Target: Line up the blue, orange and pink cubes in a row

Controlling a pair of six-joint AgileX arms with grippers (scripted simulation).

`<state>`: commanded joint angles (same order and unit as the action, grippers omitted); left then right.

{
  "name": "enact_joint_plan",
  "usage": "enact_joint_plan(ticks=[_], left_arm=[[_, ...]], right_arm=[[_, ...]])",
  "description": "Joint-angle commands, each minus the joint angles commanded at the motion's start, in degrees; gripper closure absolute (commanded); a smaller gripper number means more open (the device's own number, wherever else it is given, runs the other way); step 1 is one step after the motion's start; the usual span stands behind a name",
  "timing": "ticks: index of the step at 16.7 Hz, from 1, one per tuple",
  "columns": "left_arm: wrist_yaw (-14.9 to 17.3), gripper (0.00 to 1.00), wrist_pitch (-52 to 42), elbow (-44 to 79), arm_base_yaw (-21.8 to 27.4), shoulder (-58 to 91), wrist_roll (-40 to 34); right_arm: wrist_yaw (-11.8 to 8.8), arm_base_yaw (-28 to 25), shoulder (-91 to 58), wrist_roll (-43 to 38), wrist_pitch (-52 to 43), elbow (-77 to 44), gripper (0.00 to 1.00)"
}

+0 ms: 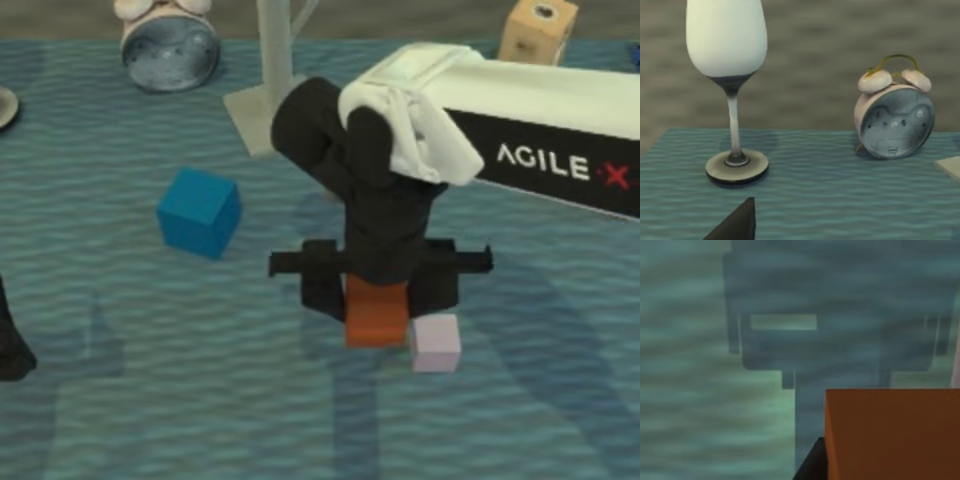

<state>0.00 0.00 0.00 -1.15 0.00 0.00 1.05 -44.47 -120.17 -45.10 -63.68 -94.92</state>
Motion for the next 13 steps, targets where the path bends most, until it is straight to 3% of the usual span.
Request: enact_joint_plan(ticks=[4,9,13], left_arm=[[0.0,0.0,0.0,0.0,0.0,0.0,0.0],[0.0,0.0,0.0,0.0,0.0,0.0,0.0],[0.0,0.0,0.0,0.0,0.0,0.0,0.0]], right_arm=[[0.0,-0.2,-2.1,-0.2,8.4,5.8,1.0],[0.1,-0.3,-2.7,-0.2,9.9,7.1,1.0],[0.1,-0.3,-2.7,-0.2,9.9,7.1,0.7]])
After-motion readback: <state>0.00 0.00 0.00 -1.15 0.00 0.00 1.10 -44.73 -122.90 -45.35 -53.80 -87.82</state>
